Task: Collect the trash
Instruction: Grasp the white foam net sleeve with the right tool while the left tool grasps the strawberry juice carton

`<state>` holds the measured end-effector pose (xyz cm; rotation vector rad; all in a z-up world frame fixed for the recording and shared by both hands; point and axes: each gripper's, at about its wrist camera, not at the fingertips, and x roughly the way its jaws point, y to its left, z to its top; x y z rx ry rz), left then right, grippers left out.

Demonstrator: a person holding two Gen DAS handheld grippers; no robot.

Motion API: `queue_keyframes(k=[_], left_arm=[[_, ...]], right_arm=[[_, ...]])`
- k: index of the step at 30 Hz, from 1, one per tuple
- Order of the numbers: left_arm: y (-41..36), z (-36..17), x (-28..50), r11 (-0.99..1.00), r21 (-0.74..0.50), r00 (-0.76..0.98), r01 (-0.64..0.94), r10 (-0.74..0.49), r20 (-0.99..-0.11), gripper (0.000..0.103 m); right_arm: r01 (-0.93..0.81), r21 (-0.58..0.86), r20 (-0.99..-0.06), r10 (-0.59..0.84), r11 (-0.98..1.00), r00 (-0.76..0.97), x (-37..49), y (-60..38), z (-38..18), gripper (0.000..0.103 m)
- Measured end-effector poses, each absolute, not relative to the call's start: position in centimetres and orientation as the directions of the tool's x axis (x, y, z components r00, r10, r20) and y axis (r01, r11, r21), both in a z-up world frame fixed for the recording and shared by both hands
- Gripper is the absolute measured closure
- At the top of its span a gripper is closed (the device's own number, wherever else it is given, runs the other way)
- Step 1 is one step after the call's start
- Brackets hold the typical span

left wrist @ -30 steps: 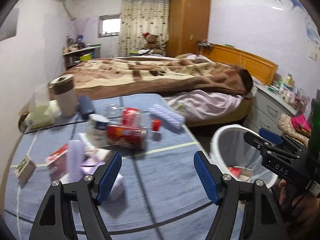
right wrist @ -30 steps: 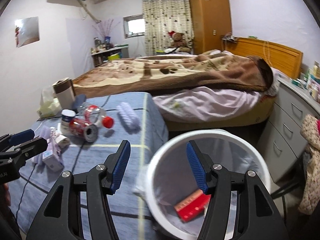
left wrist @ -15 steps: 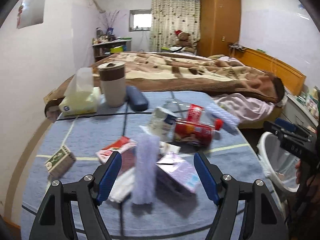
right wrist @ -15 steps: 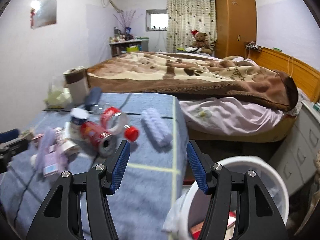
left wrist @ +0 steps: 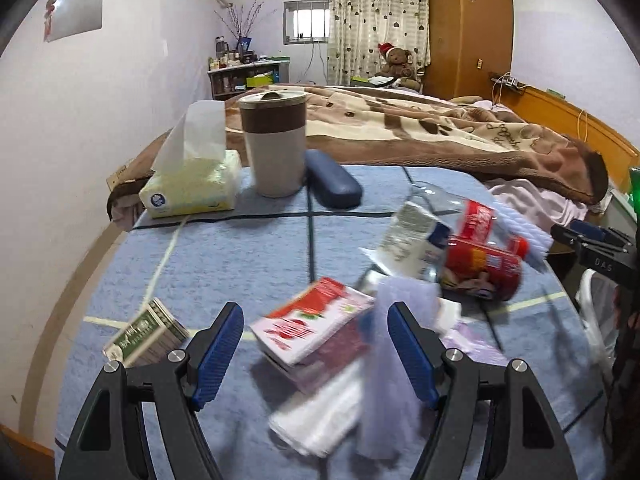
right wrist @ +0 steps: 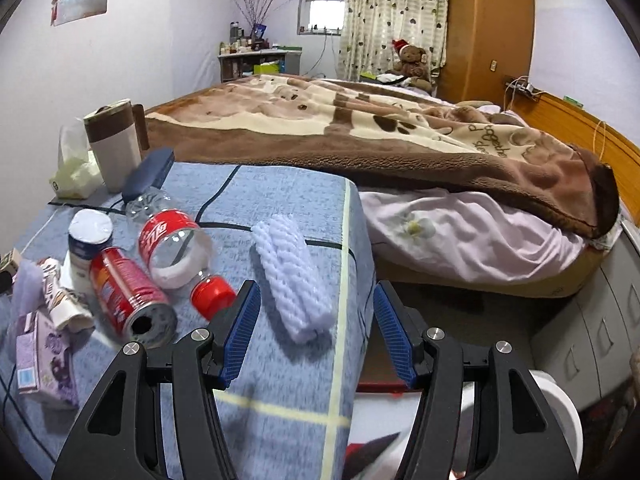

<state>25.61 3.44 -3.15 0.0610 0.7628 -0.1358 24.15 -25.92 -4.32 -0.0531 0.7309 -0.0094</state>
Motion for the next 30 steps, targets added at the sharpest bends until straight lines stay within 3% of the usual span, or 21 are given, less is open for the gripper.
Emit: queue_keyframes(k=[5,15,21,27,30], left_arm=[[4.8,-4.2,27.2,0.989,0.022,0.687,0.148,-0.087,-0.721,0.029],[4.7,-5.8,29.2,0.965,-0.019,0.615,0.262,-0.182,-0.768,0.025],[4.9,-6.2,30.3,0.966,0.001,0.601,0.259,-0.160,-0.783,0.025],[5.4,-7.1,31.3,0.968,-0.028,0.575,0.248,-0.171,-0.800,0.025],[5.2,-7.5,31.5,0.966,-0.045,0.564,0.253,-0.185,-0.805,0.036]], right_arm=[[-0.021,-0.017,-0.692,0.004,1.000,0.722,26.0,-26.1,-4.9,0.043],[-0.087,0.022,-0.738,0.075,0.996,0.671,27.7,-25.2,-5.8,0.043],[-0.116,0.048,-0.762,0.111,0.992,0.637,28.6,-25.0,-6.3,0.043],[-0.123,0.058,-0.777,0.122,0.991,0.618,29.4,-25.0,-6.7,0.053],[-0.118,0.052,-0.784,0.113,0.992,0.610,29.7,-25.0,-6.9,0.062]])
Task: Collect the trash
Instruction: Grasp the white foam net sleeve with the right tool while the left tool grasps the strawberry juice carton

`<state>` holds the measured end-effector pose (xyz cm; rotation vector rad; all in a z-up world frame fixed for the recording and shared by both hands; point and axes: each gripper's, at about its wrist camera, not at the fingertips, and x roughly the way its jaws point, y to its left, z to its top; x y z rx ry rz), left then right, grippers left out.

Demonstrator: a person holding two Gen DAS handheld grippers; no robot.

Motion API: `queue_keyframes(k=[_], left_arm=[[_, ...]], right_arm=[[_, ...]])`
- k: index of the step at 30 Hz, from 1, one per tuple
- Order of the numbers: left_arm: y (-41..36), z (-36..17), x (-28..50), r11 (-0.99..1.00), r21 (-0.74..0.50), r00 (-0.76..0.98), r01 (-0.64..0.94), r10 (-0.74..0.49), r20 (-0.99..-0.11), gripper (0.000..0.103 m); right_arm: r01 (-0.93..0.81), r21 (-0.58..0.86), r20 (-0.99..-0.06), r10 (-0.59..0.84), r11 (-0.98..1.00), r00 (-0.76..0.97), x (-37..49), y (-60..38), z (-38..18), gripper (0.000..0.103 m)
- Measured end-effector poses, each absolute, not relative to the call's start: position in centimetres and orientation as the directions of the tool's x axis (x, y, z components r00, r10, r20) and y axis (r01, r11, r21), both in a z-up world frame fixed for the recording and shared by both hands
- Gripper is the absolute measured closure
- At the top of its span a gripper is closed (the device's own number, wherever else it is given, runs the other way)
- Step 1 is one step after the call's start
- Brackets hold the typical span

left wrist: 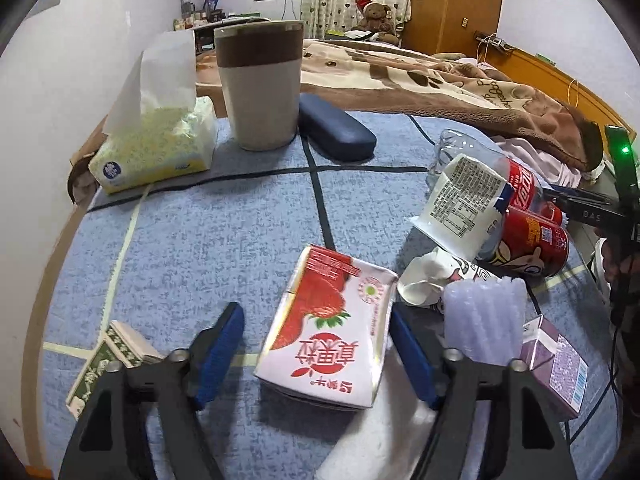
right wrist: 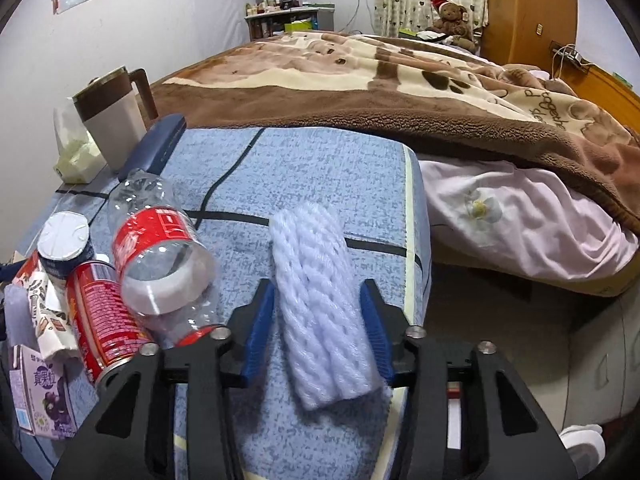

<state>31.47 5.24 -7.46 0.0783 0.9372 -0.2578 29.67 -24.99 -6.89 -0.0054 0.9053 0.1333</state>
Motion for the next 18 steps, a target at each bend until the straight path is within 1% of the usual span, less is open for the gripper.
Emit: queue_keyframes(k=[3,9,18], left_arm=[[5.0,-7.7,31.6,0.970,-0.033,0.563,0.243,-0.169,-0.809,0.044],[5.1,-7.5,31.1,0.975,-0.030,0.580,0.219,-0.155,-0.800,0.045],[5.2,-5.8,29.3,0.981,-0.031,0.619,0.191,-0.145,-0.772,0.045]], right_arm=[[-0.116,0.054,-0.791,0.113,0.992,0.601,29.7,-25.0,-7.1,0.068],[-0.121,0.036,-0.787,0.103,0.992,0.608,29.1,-24.6,-6.8,0.073],[-0.119,0.051,-0.753,0.116,0.992,0.648,27.4,-24.4,-5.2,0.075]])
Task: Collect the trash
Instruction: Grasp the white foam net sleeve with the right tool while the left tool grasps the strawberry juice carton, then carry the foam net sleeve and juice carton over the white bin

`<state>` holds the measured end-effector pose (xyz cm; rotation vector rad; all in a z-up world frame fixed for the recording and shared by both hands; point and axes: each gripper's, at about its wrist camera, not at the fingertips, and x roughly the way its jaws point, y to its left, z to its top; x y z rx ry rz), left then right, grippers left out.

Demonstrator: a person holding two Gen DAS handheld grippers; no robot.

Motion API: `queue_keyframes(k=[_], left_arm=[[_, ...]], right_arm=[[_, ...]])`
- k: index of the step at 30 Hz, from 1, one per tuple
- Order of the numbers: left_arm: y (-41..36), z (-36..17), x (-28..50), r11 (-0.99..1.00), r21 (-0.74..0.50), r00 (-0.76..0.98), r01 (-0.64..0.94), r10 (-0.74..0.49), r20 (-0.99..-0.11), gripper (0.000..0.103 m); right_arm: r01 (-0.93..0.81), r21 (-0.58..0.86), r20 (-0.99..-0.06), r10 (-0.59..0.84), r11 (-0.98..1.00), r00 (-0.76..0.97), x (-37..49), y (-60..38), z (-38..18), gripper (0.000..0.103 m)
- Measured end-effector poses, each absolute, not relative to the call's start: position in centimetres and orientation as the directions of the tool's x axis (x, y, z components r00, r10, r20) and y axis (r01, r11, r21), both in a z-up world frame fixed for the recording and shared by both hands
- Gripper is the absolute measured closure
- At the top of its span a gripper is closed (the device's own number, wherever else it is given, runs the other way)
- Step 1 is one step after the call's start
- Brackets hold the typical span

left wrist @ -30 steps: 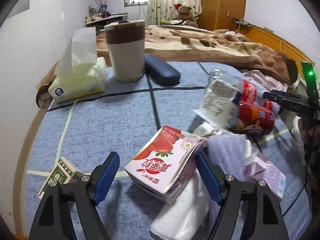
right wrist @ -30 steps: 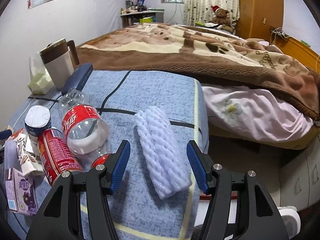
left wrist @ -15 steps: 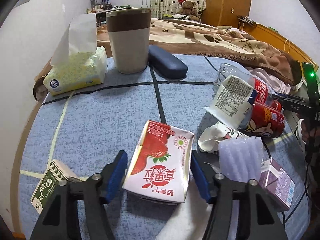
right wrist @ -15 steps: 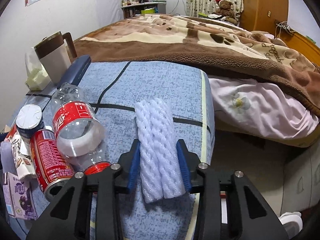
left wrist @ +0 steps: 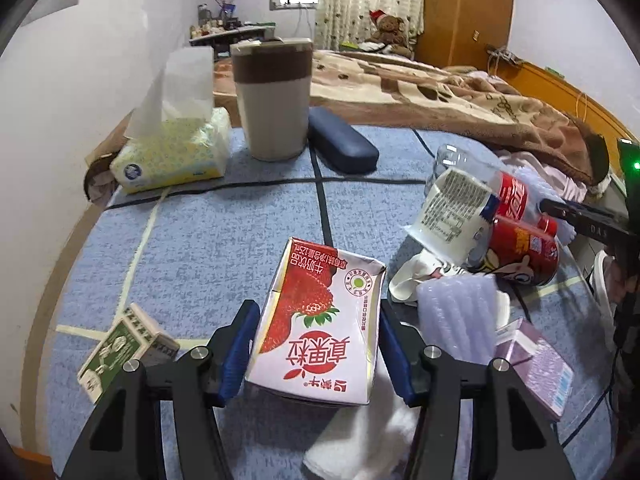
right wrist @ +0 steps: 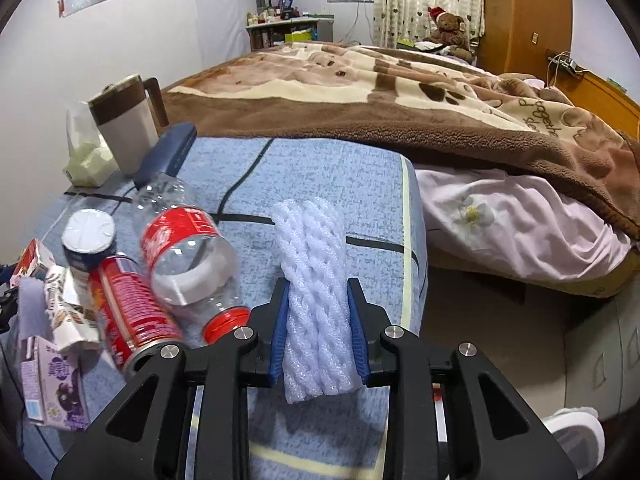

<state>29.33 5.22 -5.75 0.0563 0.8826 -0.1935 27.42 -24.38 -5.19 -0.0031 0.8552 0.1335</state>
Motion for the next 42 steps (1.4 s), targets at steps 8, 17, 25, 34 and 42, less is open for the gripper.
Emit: queue_keyframes(k=[8,17,25,34,42], left_arm=[[5.1,-2.8,26.3,0.981,-0.043,0.673,0.187,-0.160,-0.722,0.046],[2.8,0.6,21.6,0.968,-0.056,0.719,0.245,-0.220,-0.659,0.046],[-0.9,1.8,18.3,0.945,-0.070,0.718,0.320,-0.290,-0.633,0.046],[-6.9,2.4,14.9,0.892,-0.073,0.687,0.446,-0.393,-0.611,0.046],[-12.6,2.2,13.2,0.835,-0.083,0.635,0.544,-0.474,-0.609,0.046]], right_arm=[[-0.121,0.082,-0.711,0.143,0.989,0.688,24.9,-24.6,-3.5,0.075],[-0.122,0.115,-0.636,0.168,0.986,0.753,20.3,-25.0,-0.7,0.075],[-0.086,0.115,-0.578,0.137,0.990,0.805,15.8,-26.3,0.9,0.075],[0.012,0.087,-0.540,0.038,0.996,0.841,11.3,-28.4,1.3,0.075],[0.106,0.089,-0.534,-0.042,0.990,0.845,8.9,-31.0,1.0,0.075]])
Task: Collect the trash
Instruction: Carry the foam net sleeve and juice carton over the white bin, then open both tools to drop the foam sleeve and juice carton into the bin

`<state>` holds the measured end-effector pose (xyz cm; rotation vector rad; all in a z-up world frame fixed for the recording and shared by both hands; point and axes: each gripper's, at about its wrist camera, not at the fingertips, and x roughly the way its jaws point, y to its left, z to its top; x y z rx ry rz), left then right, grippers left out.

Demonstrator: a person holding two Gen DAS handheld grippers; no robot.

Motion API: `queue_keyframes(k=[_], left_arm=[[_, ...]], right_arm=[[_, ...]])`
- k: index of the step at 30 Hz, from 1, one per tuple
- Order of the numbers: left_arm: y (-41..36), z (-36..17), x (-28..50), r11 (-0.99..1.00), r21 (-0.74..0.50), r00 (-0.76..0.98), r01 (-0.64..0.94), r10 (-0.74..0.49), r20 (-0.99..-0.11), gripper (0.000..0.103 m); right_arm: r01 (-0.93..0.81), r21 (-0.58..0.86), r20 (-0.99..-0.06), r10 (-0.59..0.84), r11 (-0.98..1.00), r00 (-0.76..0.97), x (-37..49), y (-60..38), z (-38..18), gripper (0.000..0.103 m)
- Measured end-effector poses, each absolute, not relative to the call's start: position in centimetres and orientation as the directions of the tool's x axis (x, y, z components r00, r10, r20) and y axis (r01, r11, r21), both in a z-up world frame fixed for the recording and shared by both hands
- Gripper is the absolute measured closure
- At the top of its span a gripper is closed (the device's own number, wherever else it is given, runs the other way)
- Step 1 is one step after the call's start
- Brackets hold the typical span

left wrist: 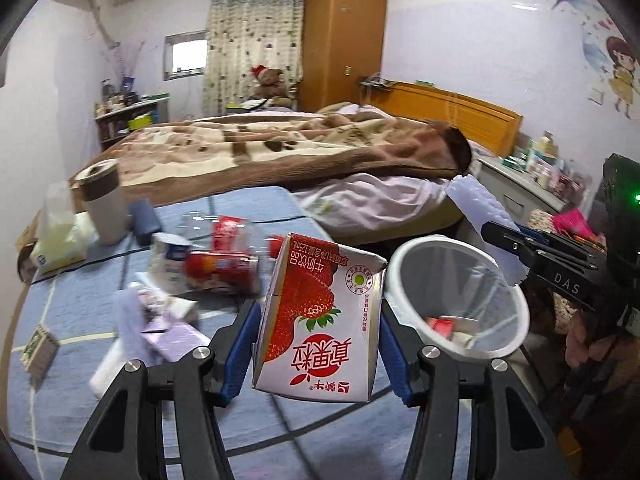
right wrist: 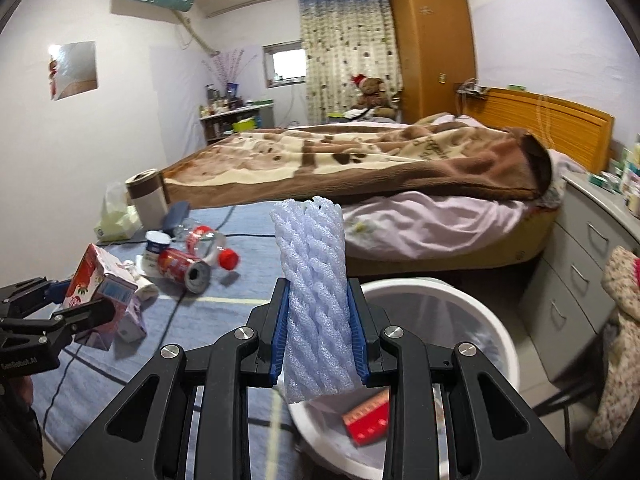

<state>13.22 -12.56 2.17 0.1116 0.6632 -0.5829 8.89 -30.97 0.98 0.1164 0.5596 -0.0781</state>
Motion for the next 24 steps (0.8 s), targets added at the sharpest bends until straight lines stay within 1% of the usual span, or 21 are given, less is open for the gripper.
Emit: queue_keyframes(k=[5,11,15,24], left_arm=[[-15.3,2.1,12.7,0.804,-0.096,0.605,0.587,-0.514,-0.608,0.046],[-19.3,1.6,12.4,0.767,-0.105,0.567,0.633,-0.552,-0.612,0.046],[-21.9,0.8,12.5,0.752,-0.100,0.545,0.651,-0.556,-0.627,0.046],[-26.0,-0.3,12.4,0.725,-0.074,0.529,0.685,-0.565,-0.633,0.046]], right_arm=[[0.152,0.095,-0.536,-0.078,0.984,0.840,7.9,-32.1,0.5,0.075],[0.222,0.101,-0.569,-0.127,0.970,0.812,6.9,-33.9,-1.0,0.075],[0.258,0.091,-0.587,-0.157,0.962,0.794,6.5,-35.0,-1.7,0.075],[0.306,0.079,-0.623,-0.193,0.949,0.758,6.4,-36.4,-3.1,0.075]])
